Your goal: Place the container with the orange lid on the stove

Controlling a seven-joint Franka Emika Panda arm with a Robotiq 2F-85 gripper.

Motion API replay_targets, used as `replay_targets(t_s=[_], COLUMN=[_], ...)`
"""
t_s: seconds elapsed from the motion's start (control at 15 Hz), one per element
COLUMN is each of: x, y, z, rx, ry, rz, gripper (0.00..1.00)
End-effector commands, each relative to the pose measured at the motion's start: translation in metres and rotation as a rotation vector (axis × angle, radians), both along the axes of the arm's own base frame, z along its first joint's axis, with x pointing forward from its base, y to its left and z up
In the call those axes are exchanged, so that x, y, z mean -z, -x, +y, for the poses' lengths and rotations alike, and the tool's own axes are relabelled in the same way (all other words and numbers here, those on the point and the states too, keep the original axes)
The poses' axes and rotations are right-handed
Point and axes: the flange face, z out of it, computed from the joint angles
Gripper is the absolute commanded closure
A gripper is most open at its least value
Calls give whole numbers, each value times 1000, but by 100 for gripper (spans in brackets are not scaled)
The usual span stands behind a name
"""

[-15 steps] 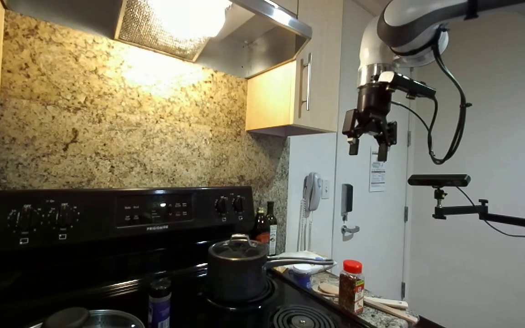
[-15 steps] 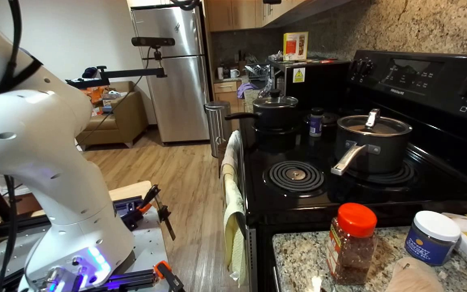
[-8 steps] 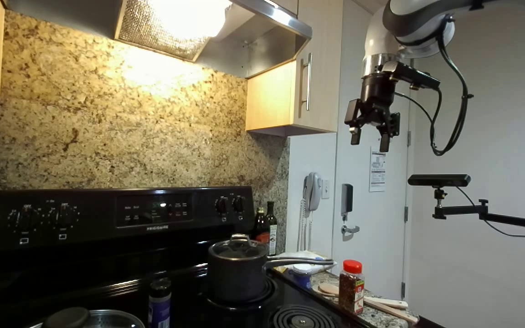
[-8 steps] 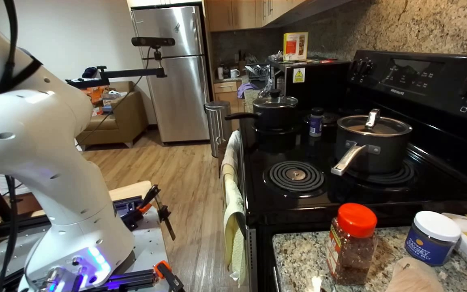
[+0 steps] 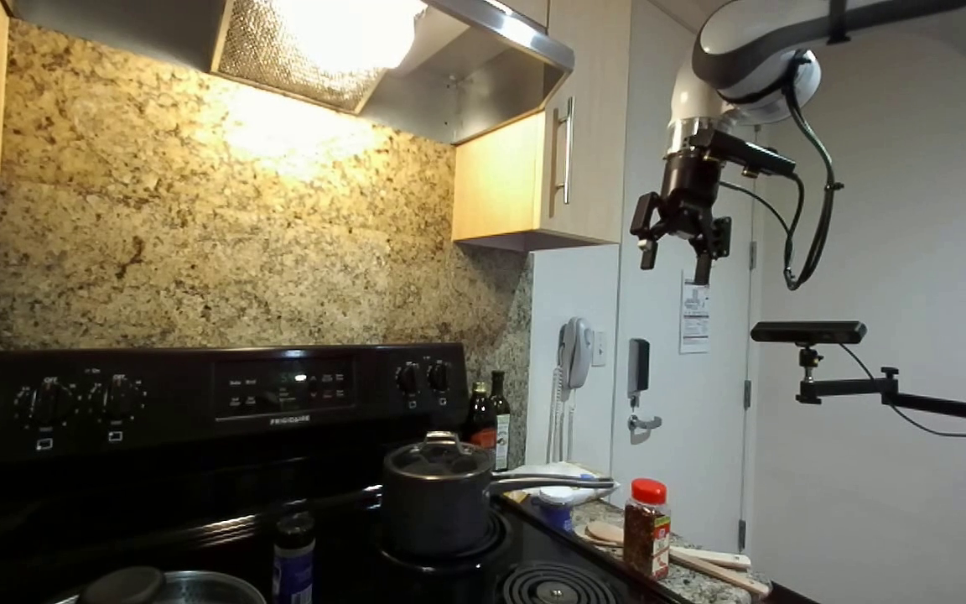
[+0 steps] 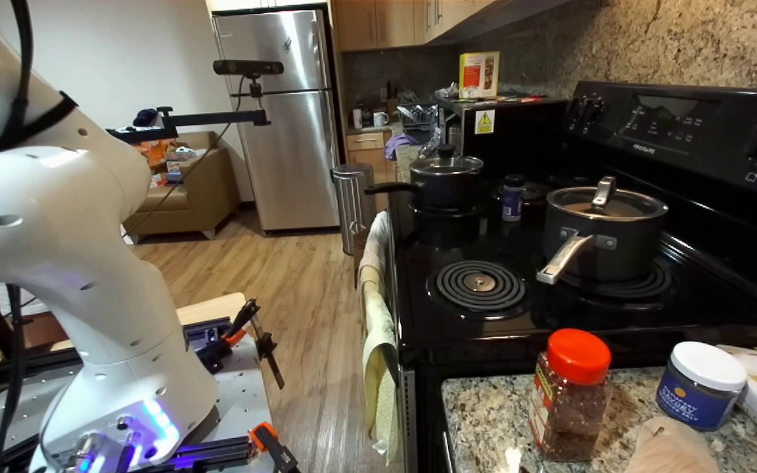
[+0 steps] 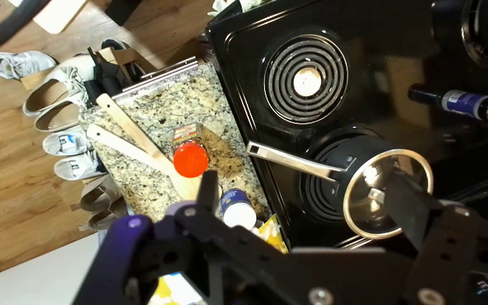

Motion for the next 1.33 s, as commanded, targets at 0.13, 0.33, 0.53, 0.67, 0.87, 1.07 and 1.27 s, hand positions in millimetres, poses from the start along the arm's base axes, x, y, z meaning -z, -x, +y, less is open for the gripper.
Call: replay_targets(t_s=[0.13, 0.33, 0.53, 0.67, 0.87, 1.07, 1.27], x=[67, 128, 162, 172, 207, 255, 262], y=[-33, -58, -72, -76, -75, -68, -68], z=[-22, -29, -41, -54, -72, -89, -87], rx=[-23, -44, -29, 2, 49, 44, 51], ry=[-41, -62, -60, -46, -30, -44, -54], rz=[78, 186, 224, 208, 194, 189, 211], gripper=[0, 0, 0, 0, 0, 0, 0])
